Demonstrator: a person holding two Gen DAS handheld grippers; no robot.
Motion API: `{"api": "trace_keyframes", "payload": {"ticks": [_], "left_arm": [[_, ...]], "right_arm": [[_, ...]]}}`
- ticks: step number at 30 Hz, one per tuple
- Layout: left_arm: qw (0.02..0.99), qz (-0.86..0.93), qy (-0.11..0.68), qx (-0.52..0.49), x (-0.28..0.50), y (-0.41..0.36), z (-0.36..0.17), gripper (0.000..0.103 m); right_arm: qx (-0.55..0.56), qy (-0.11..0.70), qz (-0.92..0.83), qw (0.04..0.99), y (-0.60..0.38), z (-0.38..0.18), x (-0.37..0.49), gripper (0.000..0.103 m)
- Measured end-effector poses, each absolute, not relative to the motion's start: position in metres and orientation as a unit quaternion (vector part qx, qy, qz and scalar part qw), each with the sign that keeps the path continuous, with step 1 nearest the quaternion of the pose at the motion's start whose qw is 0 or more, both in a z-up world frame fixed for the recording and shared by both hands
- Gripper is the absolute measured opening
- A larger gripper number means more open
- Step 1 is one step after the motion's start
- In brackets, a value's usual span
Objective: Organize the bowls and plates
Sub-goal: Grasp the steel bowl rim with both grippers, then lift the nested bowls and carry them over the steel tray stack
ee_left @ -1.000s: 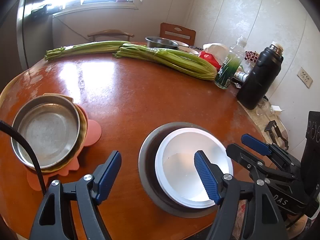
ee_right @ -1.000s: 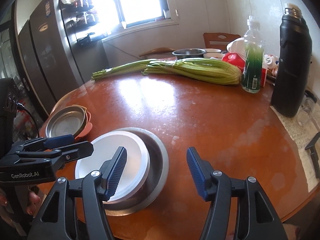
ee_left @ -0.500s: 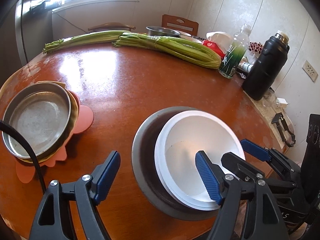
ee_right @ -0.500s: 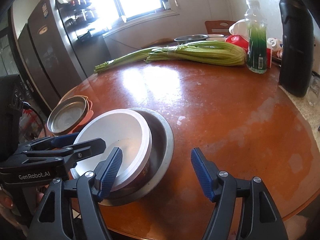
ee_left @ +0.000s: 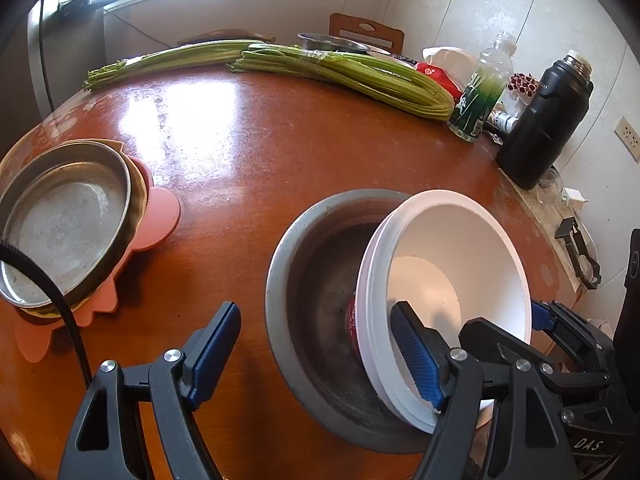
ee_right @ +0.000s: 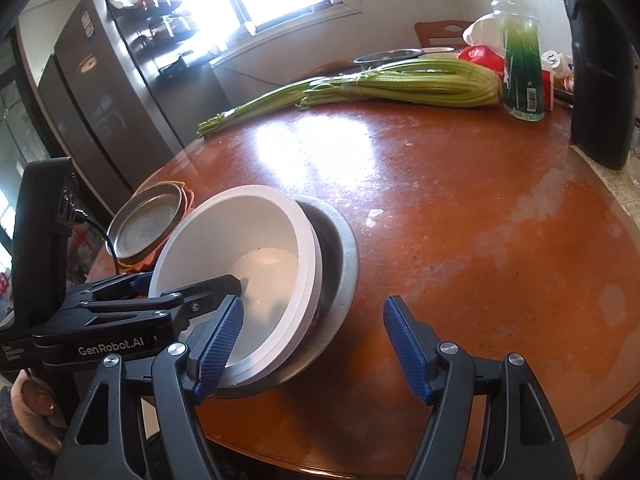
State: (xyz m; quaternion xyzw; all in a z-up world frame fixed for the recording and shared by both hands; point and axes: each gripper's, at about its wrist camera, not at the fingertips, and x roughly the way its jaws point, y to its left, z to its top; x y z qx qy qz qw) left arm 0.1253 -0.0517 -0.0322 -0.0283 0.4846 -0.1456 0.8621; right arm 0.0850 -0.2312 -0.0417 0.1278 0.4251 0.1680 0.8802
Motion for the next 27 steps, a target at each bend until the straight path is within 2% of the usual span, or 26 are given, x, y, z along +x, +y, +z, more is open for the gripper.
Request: {"api": "trace_keyframes", "payload": {"ticks": [11,14,16,17,18,20,27], "left_arm": [[0.86,-0.152,0.486,-0.037,0.129,-0.049,-0.035,0.077],[0.86,-0.153,0.485,-0.037,0.129,-0.049,-0.035,0.077],[0.858,-0.158,0.488,-0.045,0.13,-0.049,-0.036,0.077],[0.856,-0.16,0.489,-0.05,0.131,-0.049,-0.037,0.075],[0.853,-0.167,0.491,-0.054,0.131,-0.049,-0.037,0.072],[0.85,-0.183,0.49,-0.064,0.13,-0.051,-0.036,0.058],[0.856,-0.181,0.479,-0.078,0.129,-0.042,-0.022,0.057]], "right_arm": [[0.128,0.429,0.184,0.875,-0.224,-0.043,0.091,0.074],[0.126,0.428,0.186,0.876,-0.223,-0.043,0.092,0.071],[0.126,0.422,0.196,0.876,-0.222,-0.041,0.09,0.063],[0.122,0.419,0.197,0.878,-0.221,-0.04,0.09,0.058],[0.118,0.418,0.196,0.879,-0.22,-0.039,0.089,0.058],[0.115,0.413,0.198,0.881,-0.219,-0.037,0.089,0.057],[0.098,0.396,0.203,0.89,-0.208,-0.015,0.092,0.056]]}}
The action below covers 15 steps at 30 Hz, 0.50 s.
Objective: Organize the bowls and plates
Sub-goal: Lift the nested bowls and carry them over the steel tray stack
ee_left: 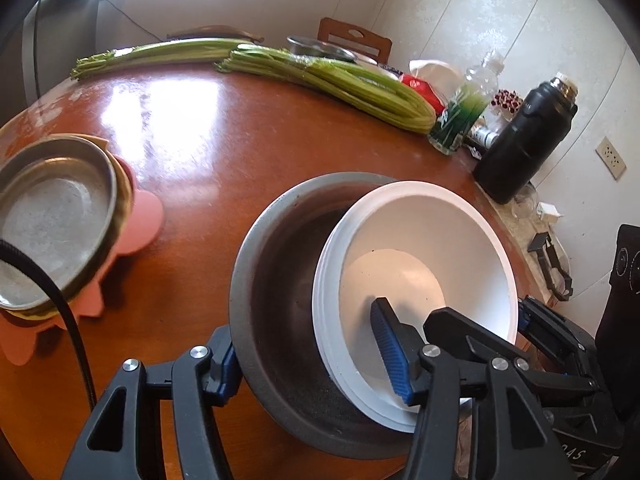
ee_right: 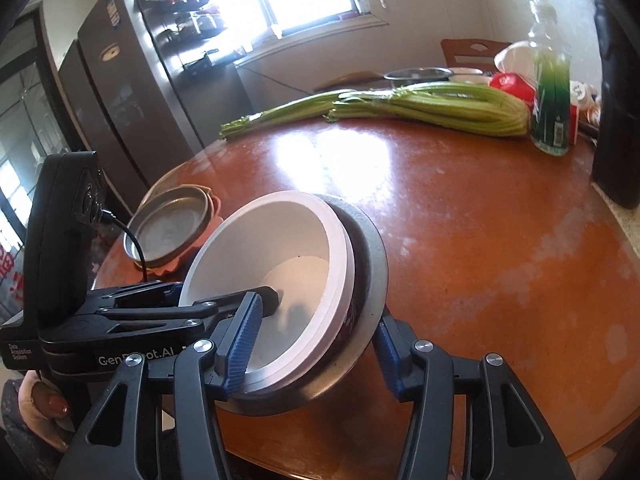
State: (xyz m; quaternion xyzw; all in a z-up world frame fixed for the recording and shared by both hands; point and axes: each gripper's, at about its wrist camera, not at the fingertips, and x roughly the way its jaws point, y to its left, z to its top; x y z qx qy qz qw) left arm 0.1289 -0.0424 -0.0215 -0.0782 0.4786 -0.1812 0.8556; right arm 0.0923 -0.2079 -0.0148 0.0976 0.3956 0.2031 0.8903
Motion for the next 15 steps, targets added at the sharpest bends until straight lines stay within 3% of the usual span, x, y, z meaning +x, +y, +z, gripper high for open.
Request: {"api": "trace_keyframes", "payload": {"ticks": [15], "left_arm": [[0.892,-0.073,0.436,-0.09,0.143,0.089,0.043,0.057]], "right_arm": [[0.086,0.369,0.329,0.865,-0.085,0.029,0.16,0.056]]}}
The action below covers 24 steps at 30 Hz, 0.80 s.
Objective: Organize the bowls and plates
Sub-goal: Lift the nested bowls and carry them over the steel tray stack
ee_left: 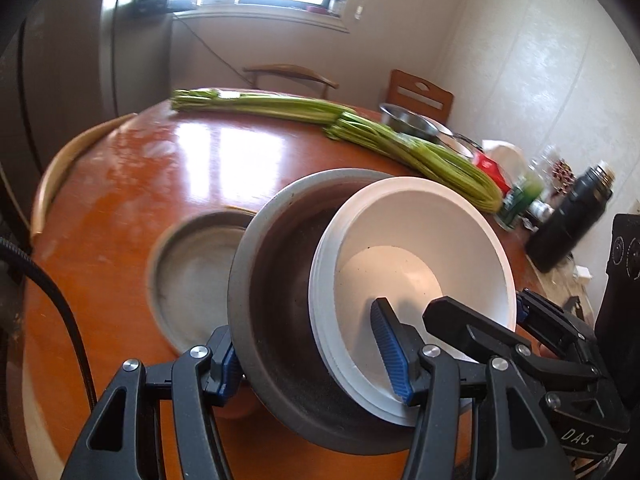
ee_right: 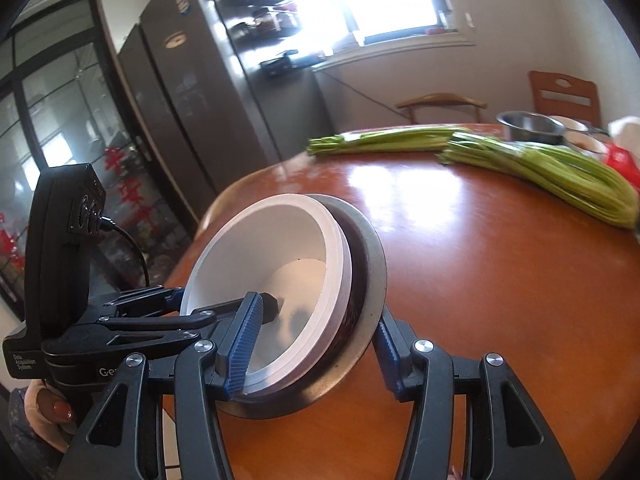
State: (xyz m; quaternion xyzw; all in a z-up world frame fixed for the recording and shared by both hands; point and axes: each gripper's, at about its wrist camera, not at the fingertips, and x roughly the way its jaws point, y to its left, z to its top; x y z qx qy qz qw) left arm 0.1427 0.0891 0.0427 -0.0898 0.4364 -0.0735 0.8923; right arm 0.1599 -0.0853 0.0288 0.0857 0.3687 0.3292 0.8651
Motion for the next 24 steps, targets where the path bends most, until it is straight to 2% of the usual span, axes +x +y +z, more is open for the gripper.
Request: {"api": "trace_keyframes", "payload": {"ticks": [9,16,24], "left_arm": [[0.89,-0.037,0.444,-0.093,0.169,0.142,0.025,0.057],[0.888,-0.035,0.45,-0.085,0.172,0.142,0.004,0.058],[0.902,-0.004,0.427,-0.066,0.162,0.142,0.01,0.062]], "right_arm": [[0.084,0.398,0.357,0.841,-0.031,0.006,0.194,0.056],[0.072,0.419,0.345,0.837,-0.028,-0.013,0.198,0.056],[0.06,0.406,0.329,0.851,-0.033,-0.011,0.191,0.056]]}}
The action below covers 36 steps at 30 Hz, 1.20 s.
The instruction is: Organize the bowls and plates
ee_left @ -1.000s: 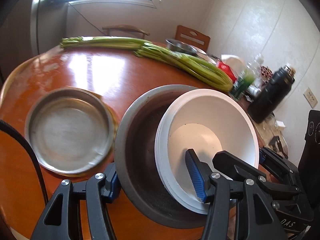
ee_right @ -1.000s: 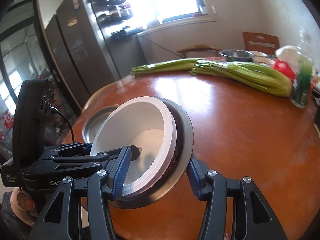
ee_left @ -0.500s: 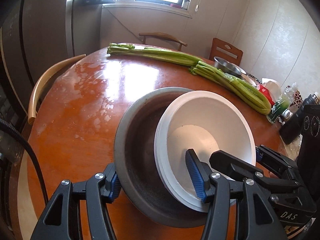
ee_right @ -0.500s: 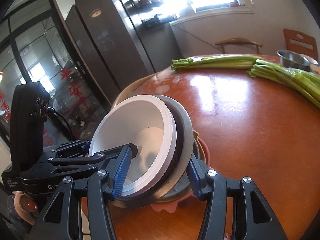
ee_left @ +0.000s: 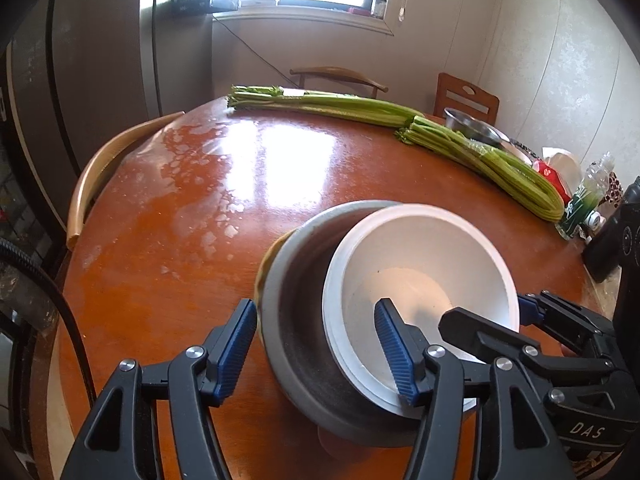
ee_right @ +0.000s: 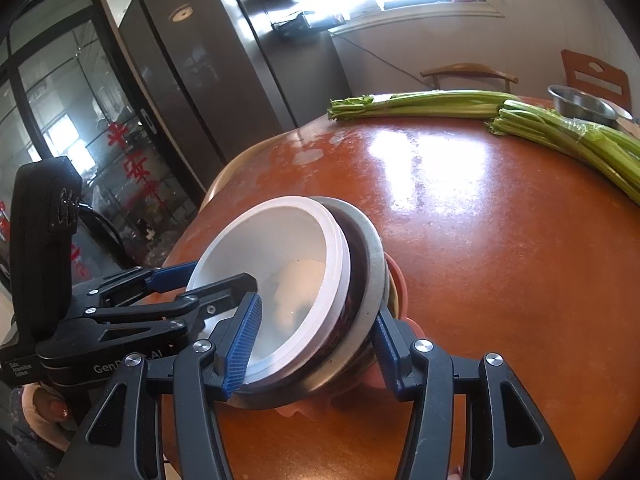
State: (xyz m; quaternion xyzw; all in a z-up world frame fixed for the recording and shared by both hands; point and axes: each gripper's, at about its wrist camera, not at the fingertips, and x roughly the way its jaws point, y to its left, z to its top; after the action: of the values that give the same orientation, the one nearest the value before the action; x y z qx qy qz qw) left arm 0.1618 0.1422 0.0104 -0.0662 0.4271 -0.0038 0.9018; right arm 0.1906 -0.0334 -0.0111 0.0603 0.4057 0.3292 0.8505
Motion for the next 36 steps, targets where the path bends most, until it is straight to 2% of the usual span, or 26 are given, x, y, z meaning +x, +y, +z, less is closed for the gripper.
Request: {"api": "trace_keyframes", "payload": {"ticks": [10,12,17,27,36], "left_arm": [[0.922,0.005,0.383,-0.06,0.129,0.129,0.042,0.069],[0.924,0.005,0.377,-0.055,0.121,0.118,0.045,0.071],[0.929,0.005,0.365,-0.051,0.1,0.092,0.048,0.076],[0.93,-0.001,0.365,-0.039,0.044,0.036,0.03,0.077],[0.928,0.018,0.372,-0.028,0.016,0.018,0.017,0.078]], "right_arm": [[0.03,0.349,0.277,0.895,-0.068,0.022,0.155,0.06],[0.019,0.332,0.264,0.905,-0.079,0.03,0.138,0.066],[0.0,0.307,0.234,0.922,-0.107,0.04,0.098,0.07],[0.015,0.298,0.183,0.937,-0.168,0.019,0.029,0.074],[0.018,0.315,0.172,0.933,-0.185,-0.003,0.001,0.074]]}}
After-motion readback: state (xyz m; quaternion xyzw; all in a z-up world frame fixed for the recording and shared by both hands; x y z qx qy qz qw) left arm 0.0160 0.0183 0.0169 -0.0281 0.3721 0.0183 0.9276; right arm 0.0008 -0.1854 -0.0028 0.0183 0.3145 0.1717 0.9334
